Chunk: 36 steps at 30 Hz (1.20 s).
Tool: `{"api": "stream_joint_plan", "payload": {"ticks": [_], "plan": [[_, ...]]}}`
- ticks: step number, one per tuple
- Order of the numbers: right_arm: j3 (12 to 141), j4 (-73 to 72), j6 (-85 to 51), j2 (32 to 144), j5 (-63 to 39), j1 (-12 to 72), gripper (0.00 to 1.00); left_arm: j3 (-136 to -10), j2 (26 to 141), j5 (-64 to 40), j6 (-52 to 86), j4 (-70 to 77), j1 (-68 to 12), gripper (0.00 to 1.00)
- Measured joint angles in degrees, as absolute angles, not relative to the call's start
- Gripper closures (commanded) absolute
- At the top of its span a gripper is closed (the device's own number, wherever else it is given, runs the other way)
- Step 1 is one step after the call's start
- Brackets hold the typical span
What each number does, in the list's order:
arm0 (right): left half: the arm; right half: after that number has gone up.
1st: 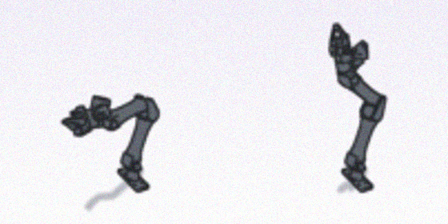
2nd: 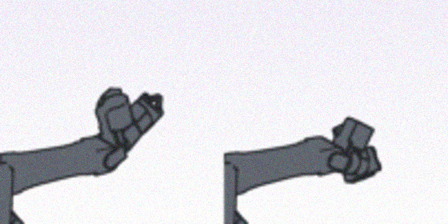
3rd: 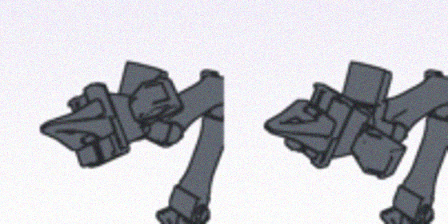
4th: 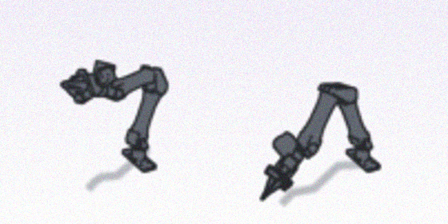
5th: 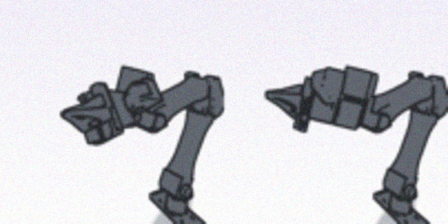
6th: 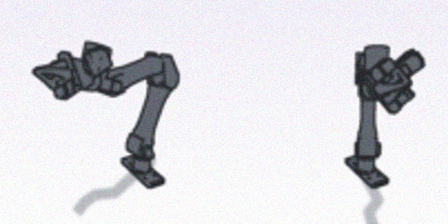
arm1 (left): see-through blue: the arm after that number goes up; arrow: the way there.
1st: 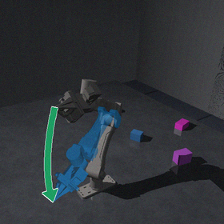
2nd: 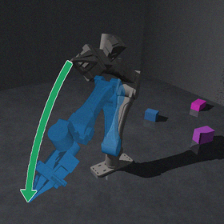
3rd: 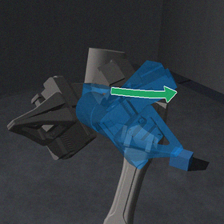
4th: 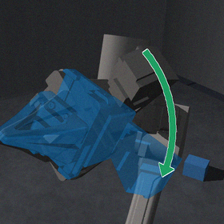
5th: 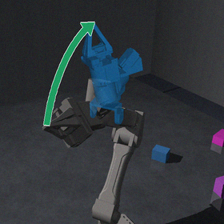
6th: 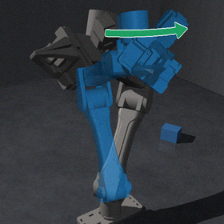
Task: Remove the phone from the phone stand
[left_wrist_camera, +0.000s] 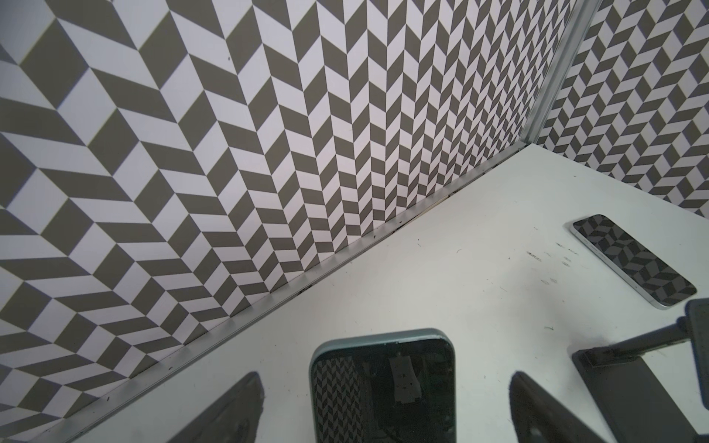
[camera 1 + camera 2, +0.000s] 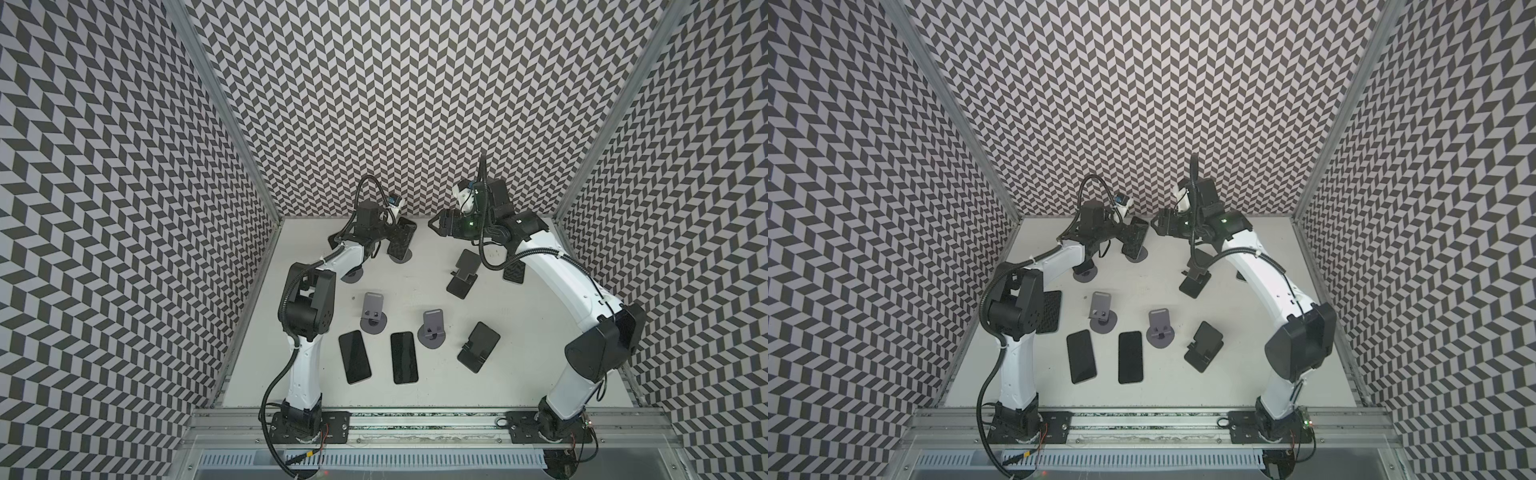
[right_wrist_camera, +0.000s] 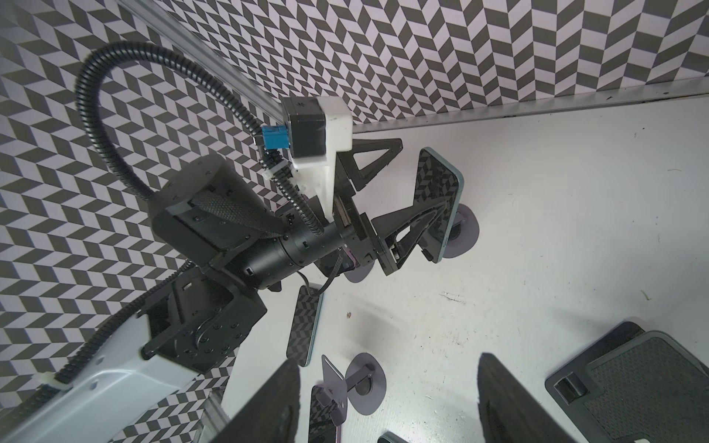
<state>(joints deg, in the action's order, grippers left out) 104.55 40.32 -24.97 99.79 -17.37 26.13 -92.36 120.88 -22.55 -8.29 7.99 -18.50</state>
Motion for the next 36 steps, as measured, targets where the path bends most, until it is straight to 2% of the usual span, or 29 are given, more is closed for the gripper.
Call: {"api": "stream_joint_plan", "payload": {"ticks": [36], "plan": [[104.57, 40.4, -24.95, 99.81, -17.32, 26.13, 0.29, -94.8, 124.53, -17.89, -12.08, 5.85, -19.53, 0.03]]}}
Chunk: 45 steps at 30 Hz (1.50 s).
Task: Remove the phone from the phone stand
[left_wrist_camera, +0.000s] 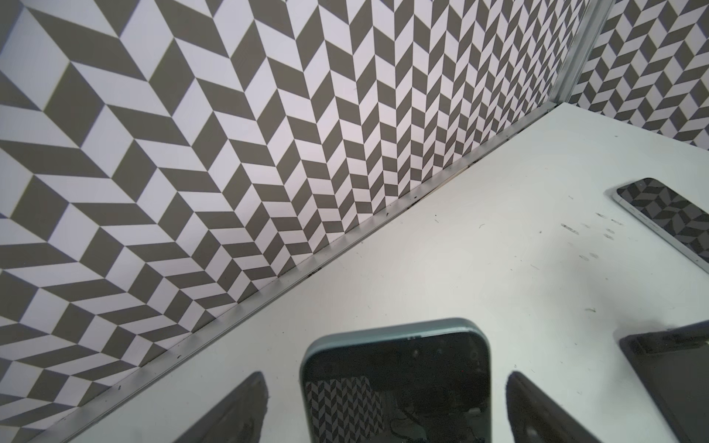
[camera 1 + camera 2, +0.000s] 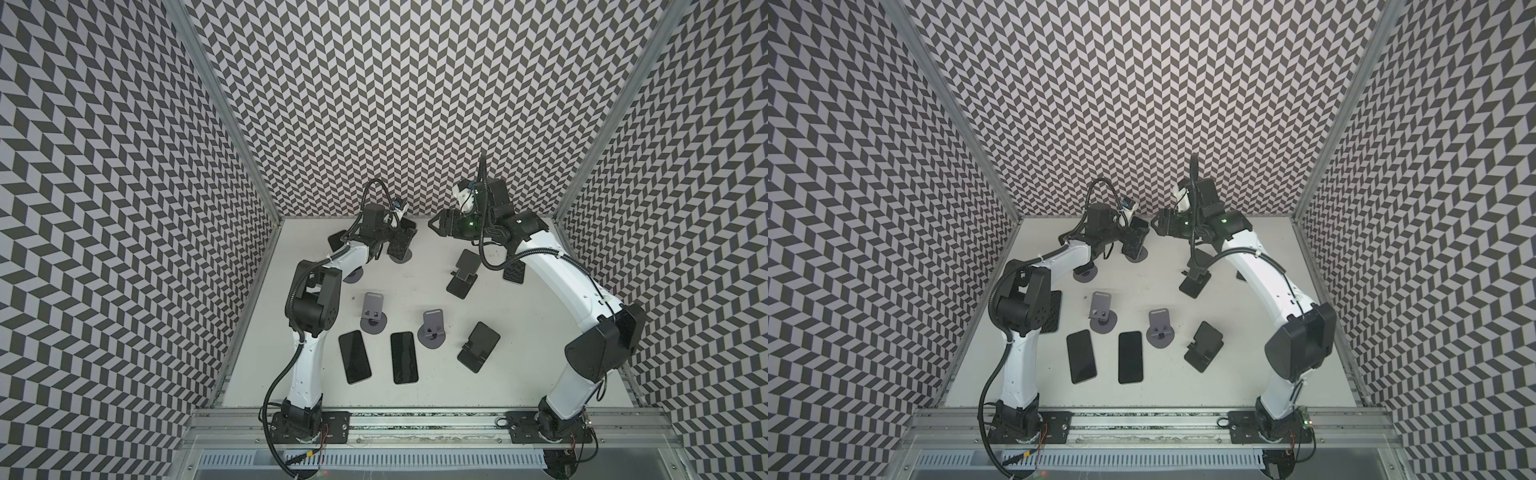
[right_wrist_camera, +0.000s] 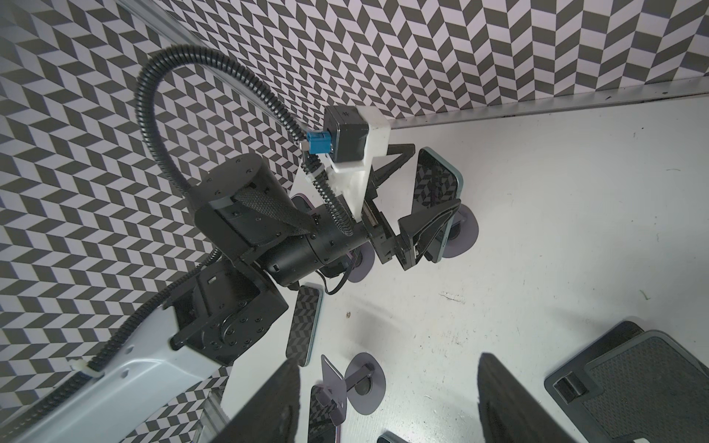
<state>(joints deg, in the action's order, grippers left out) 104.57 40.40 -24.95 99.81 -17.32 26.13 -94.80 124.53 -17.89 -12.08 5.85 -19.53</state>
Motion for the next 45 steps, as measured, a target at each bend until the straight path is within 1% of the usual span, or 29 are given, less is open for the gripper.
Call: {"api": "stream_joint_plan", "payload": {"ticks": [28, 38, 45], "plan": [[106.0, 40.71, -25.06, 101.08, -16.23, 26.13, 0.29, -95.5, 125.82, -15.64, -10.63, 5.96, -20.12, 0.04], [101.58, 40.53, -24.64, 100.07, -16.27, 26.13, 0.29, -95.44, 125.82, -12.56, -10.61, 5.96, -20.91, 0.03], [101.54, 40.45, -24.62, 100.07, -16.49, 26.13, 0.29, -94.74, 125.82, -11.62, -10.17, 6.37, -21.02, 0.03]]}}
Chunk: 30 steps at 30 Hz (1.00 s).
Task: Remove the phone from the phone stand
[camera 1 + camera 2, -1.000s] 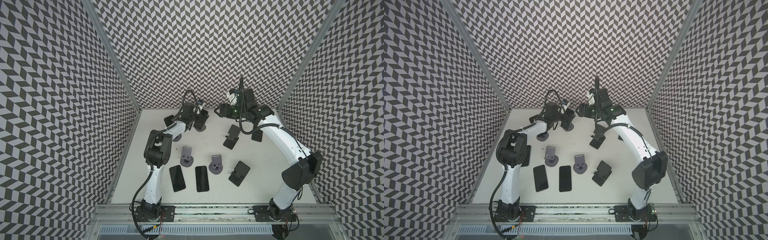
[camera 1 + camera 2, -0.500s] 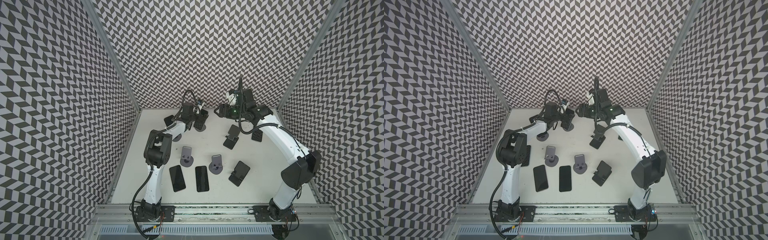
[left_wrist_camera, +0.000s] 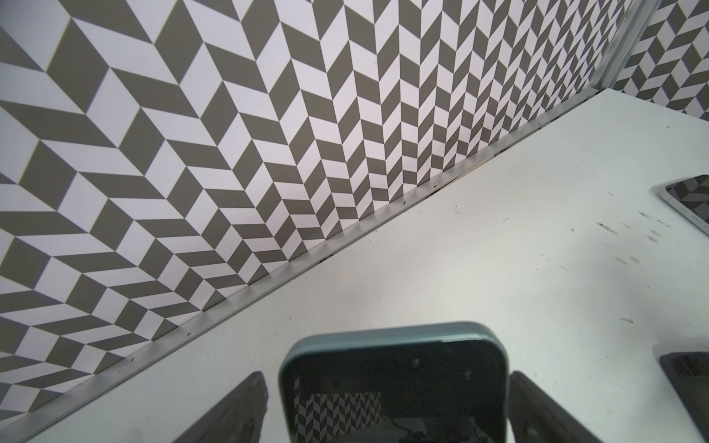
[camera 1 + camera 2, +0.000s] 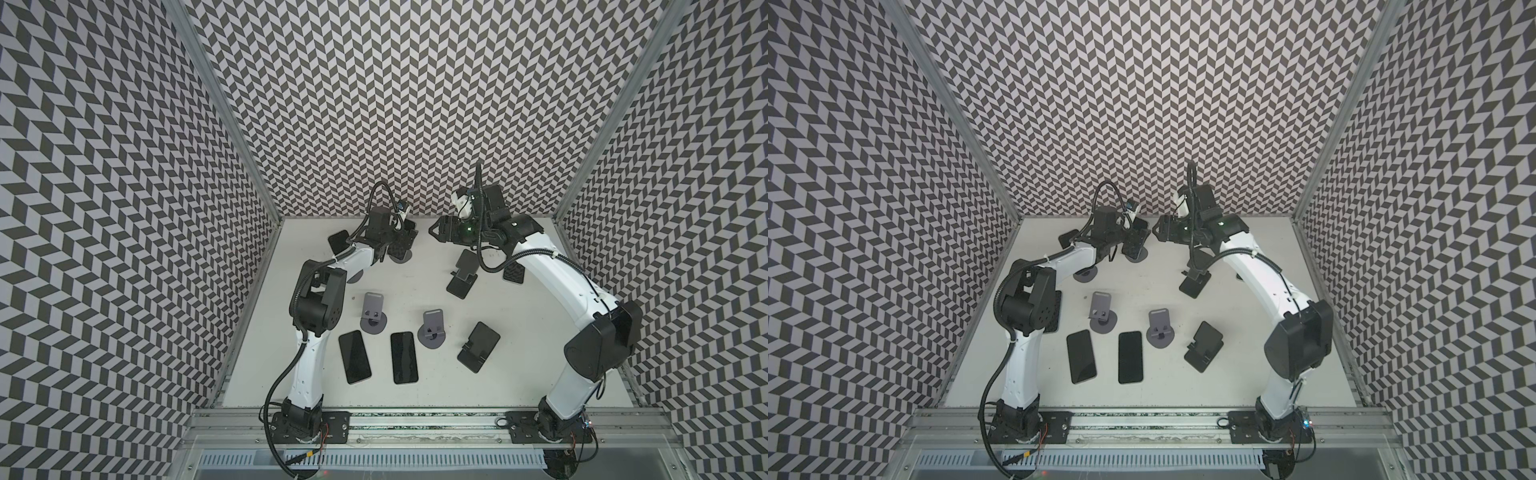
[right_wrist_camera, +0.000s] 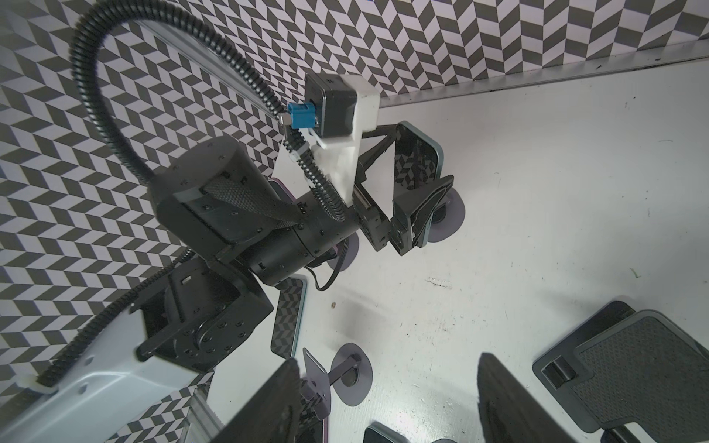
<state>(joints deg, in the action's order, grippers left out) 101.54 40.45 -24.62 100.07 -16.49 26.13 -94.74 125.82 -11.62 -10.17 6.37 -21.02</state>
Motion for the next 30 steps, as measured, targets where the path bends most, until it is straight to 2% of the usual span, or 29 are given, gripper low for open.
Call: {"api": "stream_joint_plan", "payload": {"ticks": [24, 30], "plan": [[101.54, 40.38, -24.64, 100.07, -16.53, 26.13, 0.29, -94.72, 125.82, -13.37, -6.35, 6.79, -20.51, 0.1], [101.56, 40.38, -24.64, 100.07, -16.53, 26.13, 0.29, -94.67, 125.82, -13.78, -5.91, 6.85, -20.45, 0.09]]}}
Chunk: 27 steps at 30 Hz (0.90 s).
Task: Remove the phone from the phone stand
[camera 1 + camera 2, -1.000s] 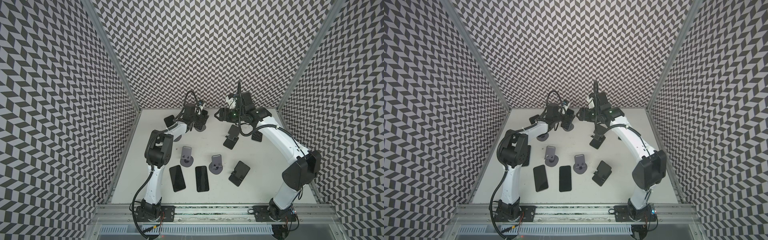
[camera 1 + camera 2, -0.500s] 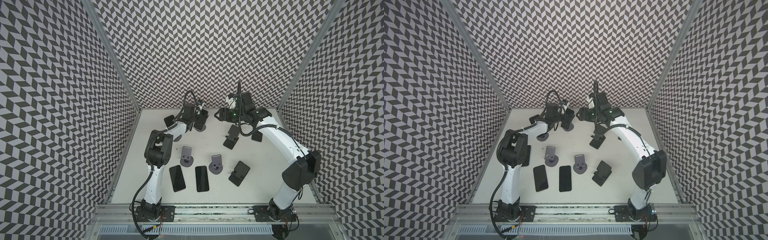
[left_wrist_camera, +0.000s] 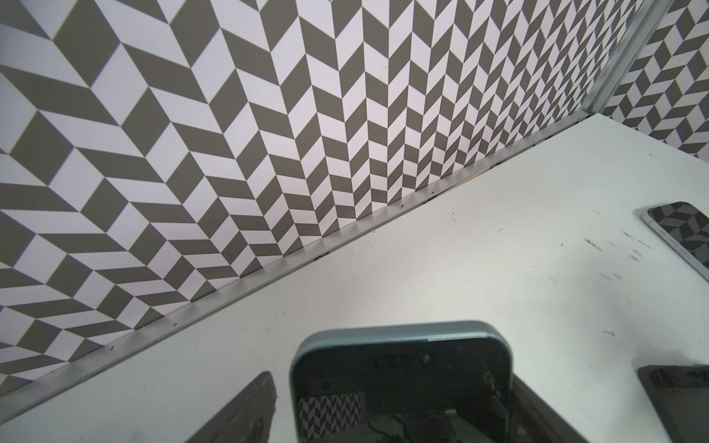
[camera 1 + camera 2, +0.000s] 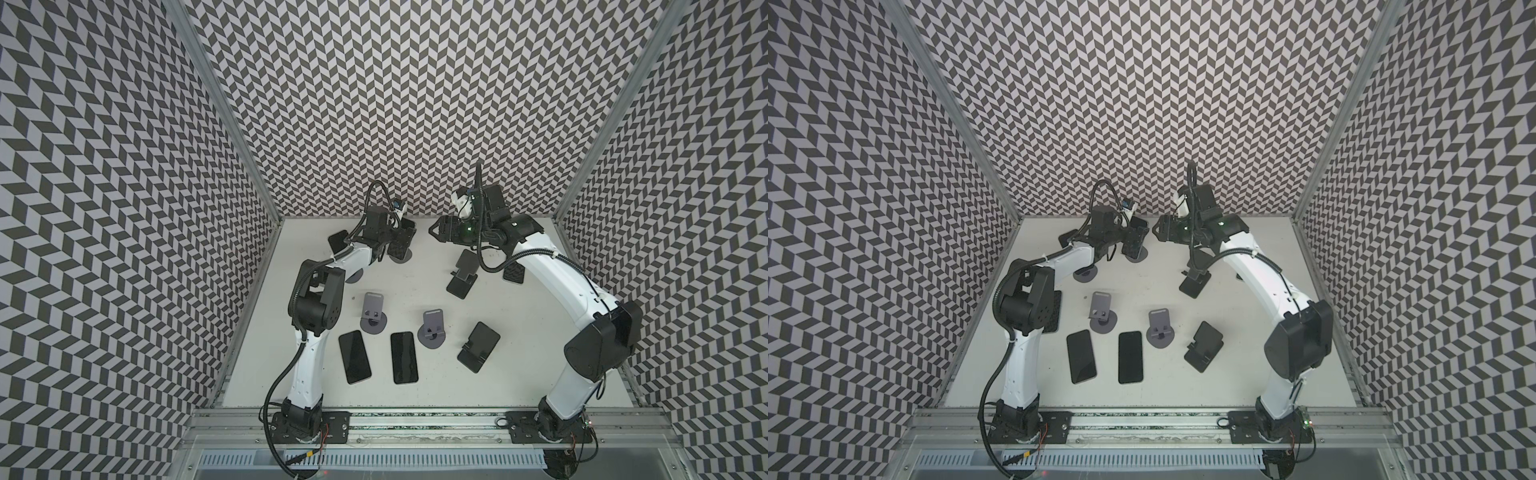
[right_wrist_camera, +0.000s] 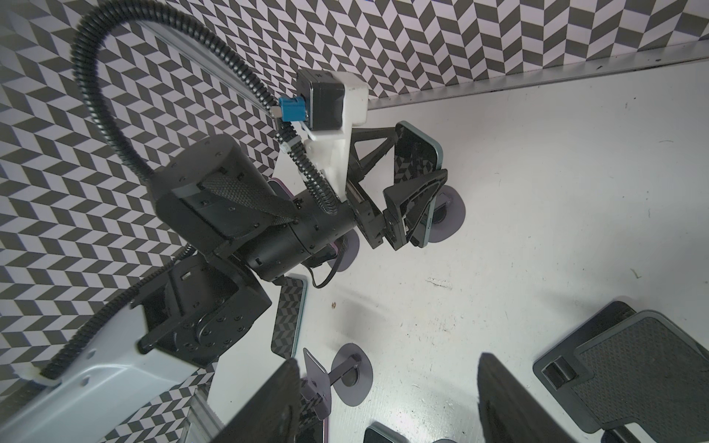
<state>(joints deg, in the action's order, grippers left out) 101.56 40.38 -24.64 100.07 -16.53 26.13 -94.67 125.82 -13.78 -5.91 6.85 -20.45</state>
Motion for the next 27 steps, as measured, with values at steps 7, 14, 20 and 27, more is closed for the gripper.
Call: {"api": "stream_joint_plan", "payload": {"ticks": [7, 14, 20, 27], "plan": [[101.75, 40.4, -24.62, 100.07, -16.53, 26.13, 0.29, -94.61, 125.82, -14.28, -5.26, 7.49, -20.45, 0.1], [101.69, 40.25, -24.56, 99.98, -16.53, 26.13, 0.29, -93.6, 125.82, -14.83, -4.95, 7.77, -20.23, 0.17], [100.53, 40.25, -24.18, 98.76, -16.56, 26.13, 0.29, -93.51, 125.82, -14.92, -5.06, 7.7, -20.23, 0.22], [101.1, 41.08, -24.29, 99.15, -17.45, 26.13, 0.3, -93.43, 125.78, -14.92, -4.86, 7.7, -20.23, 0.26]]}}
